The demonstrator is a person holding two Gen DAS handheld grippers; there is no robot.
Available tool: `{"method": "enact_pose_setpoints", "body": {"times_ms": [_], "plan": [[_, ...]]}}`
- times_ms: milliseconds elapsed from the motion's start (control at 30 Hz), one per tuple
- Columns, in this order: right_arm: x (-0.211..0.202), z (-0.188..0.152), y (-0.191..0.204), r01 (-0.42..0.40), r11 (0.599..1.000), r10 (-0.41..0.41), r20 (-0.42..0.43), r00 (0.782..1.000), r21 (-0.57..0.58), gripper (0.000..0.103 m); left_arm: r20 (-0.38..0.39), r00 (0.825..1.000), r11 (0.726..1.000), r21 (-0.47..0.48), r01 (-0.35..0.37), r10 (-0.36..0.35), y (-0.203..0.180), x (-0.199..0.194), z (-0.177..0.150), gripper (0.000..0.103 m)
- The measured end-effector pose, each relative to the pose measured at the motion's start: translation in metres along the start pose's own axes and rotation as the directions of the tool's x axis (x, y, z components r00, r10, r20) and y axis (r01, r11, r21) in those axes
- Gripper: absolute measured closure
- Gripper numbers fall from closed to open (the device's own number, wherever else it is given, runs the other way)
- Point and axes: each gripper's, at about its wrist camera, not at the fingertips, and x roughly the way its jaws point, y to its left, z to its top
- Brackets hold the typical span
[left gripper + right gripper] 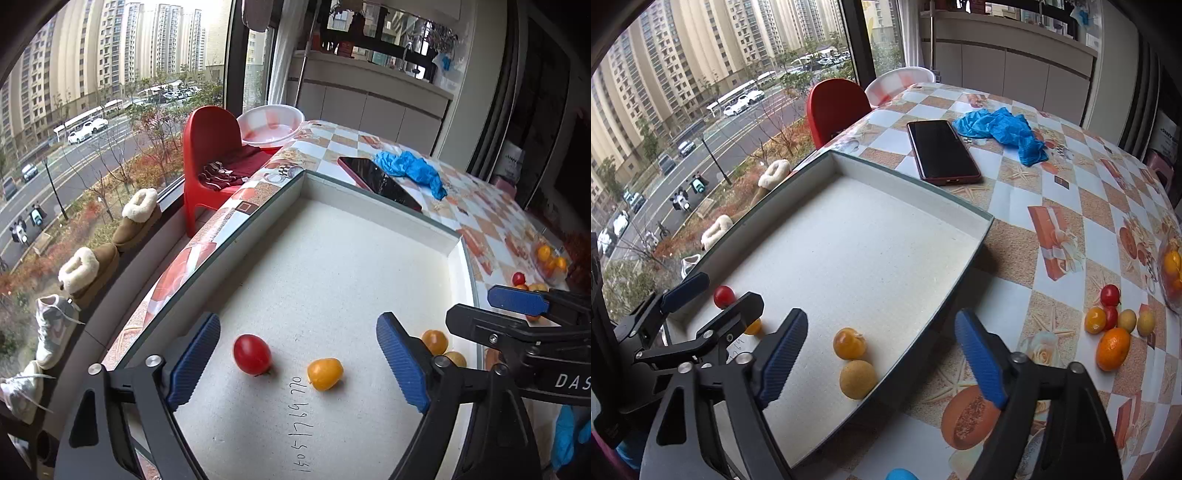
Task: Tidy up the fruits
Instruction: 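Open the left tool over the tray while the right tool releases its tomato, then move both open tools back toward the remaining fruits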
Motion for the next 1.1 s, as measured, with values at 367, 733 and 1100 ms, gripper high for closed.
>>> {"method": "enact_pose_setpoints", "body": {"times_ms": [367, 733, 1100], "plan": [[-0.033, -0.023, -0.067, 0.072, 0.991, -0.079, 0.053, 0.996, 0.114, 0.0, -0.038, 0.999, 0.997, 0.07, 0.02, -0.017, -0.029, -0.005, 0.0, 0.011], [-0.056, -0.083, -0.179, 0.215, 0.914, -0.228, -0.004, 0.974, 0.343, 0.0, -0.051, 0.995, 0.969, 0.231, 0.094, -0.084, -0.111, -0.022, -0.002, 0.011], [-0.068, -0.13, -0.256, 0.386, 0.816, -0.407, -0.048, 0.912, 0.431, 0.0, -0.194, 0.977, 0.923, 0.354, 0.15, -0.085, -0.227, 0.035, -0.038, 0.011]]}}
